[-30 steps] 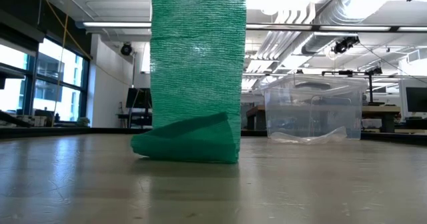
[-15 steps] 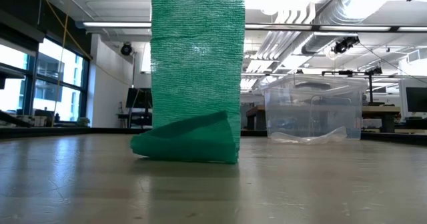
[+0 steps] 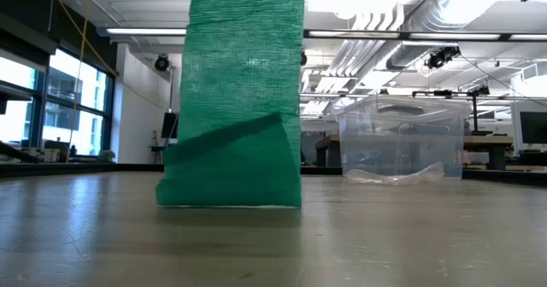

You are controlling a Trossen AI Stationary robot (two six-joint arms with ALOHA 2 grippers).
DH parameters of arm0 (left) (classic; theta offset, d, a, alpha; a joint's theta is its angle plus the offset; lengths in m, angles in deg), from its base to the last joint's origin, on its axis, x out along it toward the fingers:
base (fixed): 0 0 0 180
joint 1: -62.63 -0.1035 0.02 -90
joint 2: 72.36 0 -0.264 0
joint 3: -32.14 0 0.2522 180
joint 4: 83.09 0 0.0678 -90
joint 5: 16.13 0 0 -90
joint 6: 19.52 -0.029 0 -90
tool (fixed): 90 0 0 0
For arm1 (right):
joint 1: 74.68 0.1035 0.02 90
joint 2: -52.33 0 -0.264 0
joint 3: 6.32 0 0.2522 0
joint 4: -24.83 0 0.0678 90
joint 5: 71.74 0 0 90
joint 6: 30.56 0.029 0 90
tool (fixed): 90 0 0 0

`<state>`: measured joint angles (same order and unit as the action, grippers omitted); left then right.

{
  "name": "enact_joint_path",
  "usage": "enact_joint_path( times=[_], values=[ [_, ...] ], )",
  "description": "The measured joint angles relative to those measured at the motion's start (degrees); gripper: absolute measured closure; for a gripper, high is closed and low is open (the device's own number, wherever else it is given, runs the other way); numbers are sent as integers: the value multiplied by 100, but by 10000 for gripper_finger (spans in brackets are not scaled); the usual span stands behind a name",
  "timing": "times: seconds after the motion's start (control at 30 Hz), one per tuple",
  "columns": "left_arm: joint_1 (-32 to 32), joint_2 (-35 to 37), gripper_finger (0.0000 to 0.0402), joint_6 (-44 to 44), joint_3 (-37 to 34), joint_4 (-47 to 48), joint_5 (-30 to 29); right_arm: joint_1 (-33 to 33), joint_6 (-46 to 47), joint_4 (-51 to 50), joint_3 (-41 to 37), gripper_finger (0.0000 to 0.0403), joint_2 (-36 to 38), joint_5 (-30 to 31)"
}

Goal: Roll bandage
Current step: Roll the green bandage

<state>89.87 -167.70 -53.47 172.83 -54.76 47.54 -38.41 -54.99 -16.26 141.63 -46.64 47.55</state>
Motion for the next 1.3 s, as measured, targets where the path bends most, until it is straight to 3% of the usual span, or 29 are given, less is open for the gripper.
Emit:
enact_joint_path(
  times=[0.57, 0.97, 1.3],
  values=[
    [-96, -7, 401, -422, 7, -318, 235, -67, 1003, -121, -2, 400, 1, -389],
    [-85, -16, 401, -408, 0, -1146, 934, -143, 1114, -120, -2, 400, 1, -657],
    [-87, -16, 401, -416, 0, -1135, 1068, -291, 1731, -332, -2, 400, 4, -666]
  ],
)
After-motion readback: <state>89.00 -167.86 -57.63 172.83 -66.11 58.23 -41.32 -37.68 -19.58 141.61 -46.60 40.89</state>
